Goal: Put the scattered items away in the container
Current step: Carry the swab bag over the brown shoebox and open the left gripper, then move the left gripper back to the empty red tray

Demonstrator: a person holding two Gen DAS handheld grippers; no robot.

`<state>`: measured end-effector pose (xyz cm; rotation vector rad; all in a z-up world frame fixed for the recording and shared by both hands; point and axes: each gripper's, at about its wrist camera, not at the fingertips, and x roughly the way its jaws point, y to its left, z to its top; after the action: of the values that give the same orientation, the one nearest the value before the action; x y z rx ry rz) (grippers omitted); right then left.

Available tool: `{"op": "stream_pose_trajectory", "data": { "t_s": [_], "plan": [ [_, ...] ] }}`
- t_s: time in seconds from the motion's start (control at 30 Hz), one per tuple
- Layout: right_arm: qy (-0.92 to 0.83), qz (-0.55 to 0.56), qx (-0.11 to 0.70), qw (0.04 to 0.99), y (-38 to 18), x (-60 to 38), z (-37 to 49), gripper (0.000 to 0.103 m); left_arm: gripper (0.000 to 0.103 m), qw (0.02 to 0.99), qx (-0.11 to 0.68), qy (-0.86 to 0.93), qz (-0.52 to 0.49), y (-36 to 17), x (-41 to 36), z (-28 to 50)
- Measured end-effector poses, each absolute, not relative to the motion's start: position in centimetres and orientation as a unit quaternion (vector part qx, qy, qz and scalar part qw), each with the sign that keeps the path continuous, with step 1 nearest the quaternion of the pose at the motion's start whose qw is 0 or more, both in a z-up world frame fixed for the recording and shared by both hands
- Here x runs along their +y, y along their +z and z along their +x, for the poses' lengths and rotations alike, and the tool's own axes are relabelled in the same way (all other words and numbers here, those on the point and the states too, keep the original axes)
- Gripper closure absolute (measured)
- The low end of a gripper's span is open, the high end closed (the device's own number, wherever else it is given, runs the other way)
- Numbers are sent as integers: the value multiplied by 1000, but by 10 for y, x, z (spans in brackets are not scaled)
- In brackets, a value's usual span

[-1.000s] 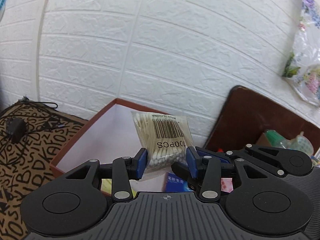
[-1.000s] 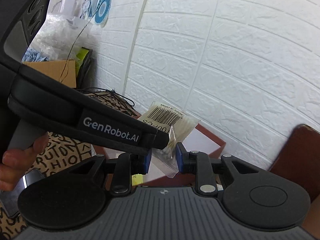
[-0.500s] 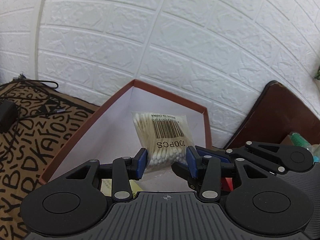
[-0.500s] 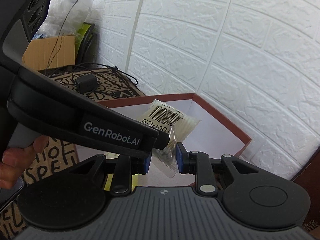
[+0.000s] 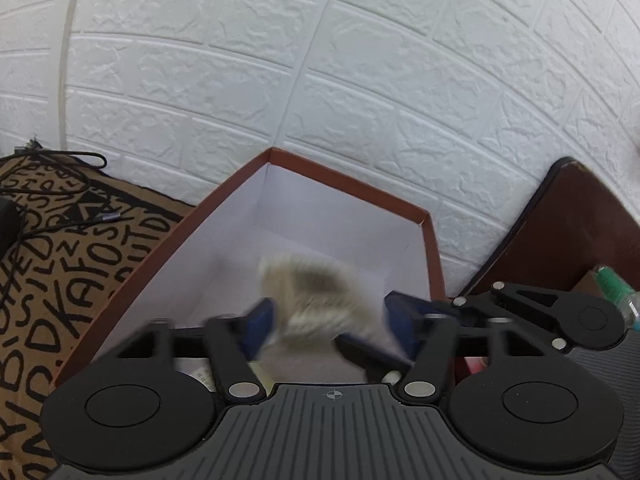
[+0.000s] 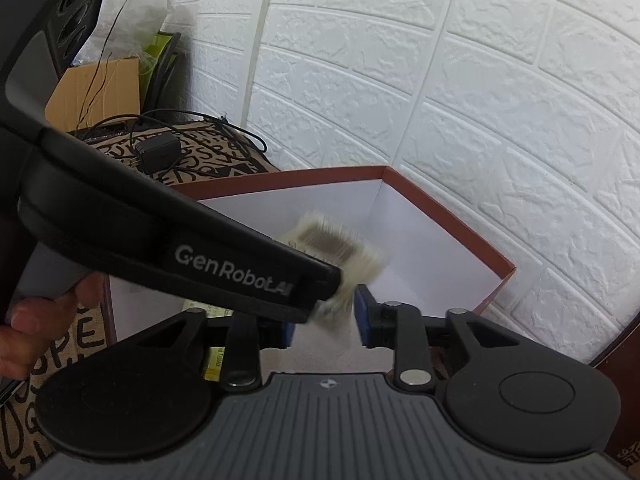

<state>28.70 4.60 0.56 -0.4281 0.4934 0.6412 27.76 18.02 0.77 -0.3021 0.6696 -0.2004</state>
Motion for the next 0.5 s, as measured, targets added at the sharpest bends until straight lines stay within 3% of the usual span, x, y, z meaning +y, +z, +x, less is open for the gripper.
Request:
{"op": "stream_pose_trajectory", "data": {
  "t_s": [0.03, 0.13, 0.23, 0.5],
  "plan": [
    [305, -211, 227, 900, 6, 46, 284, 25, 1, 931, 319, -97, -150, 10, 180, 274],
    [288, -224, 195, 910, 10, 43, 273, 9, 0, 940, 296, -105, -129, 19, 176, 263],
    [287, -222, 192, 912, 15, 40, 267, 3, 0, 941, 300, -107, -112, 23, 171, 256],
    [278, -233, 195, 911, 20, 34, 252, 1, 0, 934, 315, -112, -125, 24, 161, 238]
  ]
}}
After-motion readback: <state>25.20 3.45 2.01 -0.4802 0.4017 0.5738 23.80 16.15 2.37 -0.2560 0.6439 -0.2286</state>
